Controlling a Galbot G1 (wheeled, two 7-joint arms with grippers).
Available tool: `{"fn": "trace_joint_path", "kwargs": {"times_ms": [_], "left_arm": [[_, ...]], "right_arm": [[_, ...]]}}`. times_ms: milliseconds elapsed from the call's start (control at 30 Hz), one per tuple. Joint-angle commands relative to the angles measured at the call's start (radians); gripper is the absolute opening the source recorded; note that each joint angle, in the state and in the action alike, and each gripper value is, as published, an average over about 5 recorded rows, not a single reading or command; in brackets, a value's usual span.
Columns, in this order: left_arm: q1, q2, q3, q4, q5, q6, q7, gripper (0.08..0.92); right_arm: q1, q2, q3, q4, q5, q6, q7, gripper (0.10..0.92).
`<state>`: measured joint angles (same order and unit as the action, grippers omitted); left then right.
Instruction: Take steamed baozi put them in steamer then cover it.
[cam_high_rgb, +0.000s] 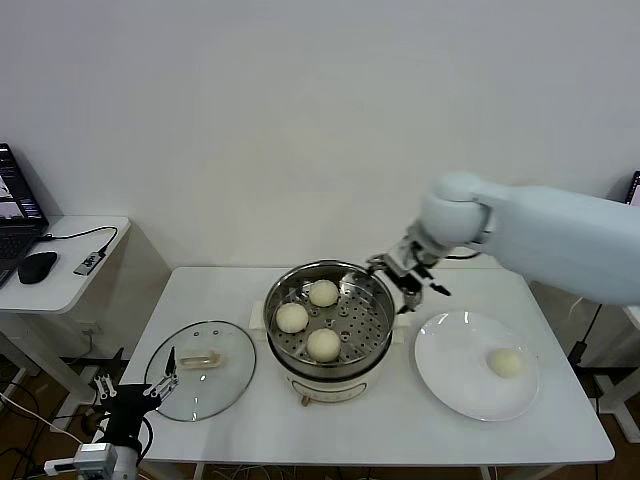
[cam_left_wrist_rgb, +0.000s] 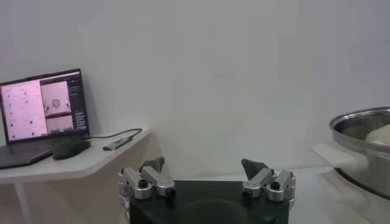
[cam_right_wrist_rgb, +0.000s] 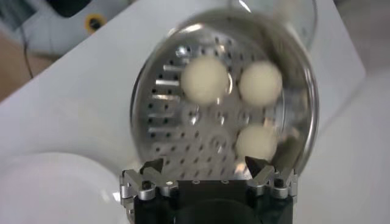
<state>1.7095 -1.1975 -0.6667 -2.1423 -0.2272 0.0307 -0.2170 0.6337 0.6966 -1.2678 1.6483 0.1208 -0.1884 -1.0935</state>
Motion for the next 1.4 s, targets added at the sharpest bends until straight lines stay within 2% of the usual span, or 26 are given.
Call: {"fn": "trace_joint_path", "kwargs": {"times_ms": [33,300,533,767,1400], "left_arm": [[-0.002,0.002,0.008,0.002,0.003,0.001,0.001,0.823],[0.003,0.002,0.016,0.009,0.012,-0.001,0.001,0.823],[0.021,0.001,0.009,0.004,0.025,-0.002,0.003,0.823],[0.037,-0.002,-0.008,-0.005,0.027,0.000,0.005,0.823],[0.038,-0.005,-0.022,0.000,0.028,-0.002,0.003,0.823]], "right_arm": [[-0.127,-0.286,0.091,0.030,-0.075,-0.127,-0.014,0.823],[-0.501,-0.379,0.404,-0.047,-0.286,-0.051,-0.024,0.823],[-0.842,-0.357,0.703,-0.149,-0.391,0.012,-0.014,0.823],[-0.921,-0.284,0.764,-0.248,-0.442,0.022,-0.002,0.823],[-0.955,-0.147,0.772,-0.382,-0.483,0.018,0.029,0.823]]}}
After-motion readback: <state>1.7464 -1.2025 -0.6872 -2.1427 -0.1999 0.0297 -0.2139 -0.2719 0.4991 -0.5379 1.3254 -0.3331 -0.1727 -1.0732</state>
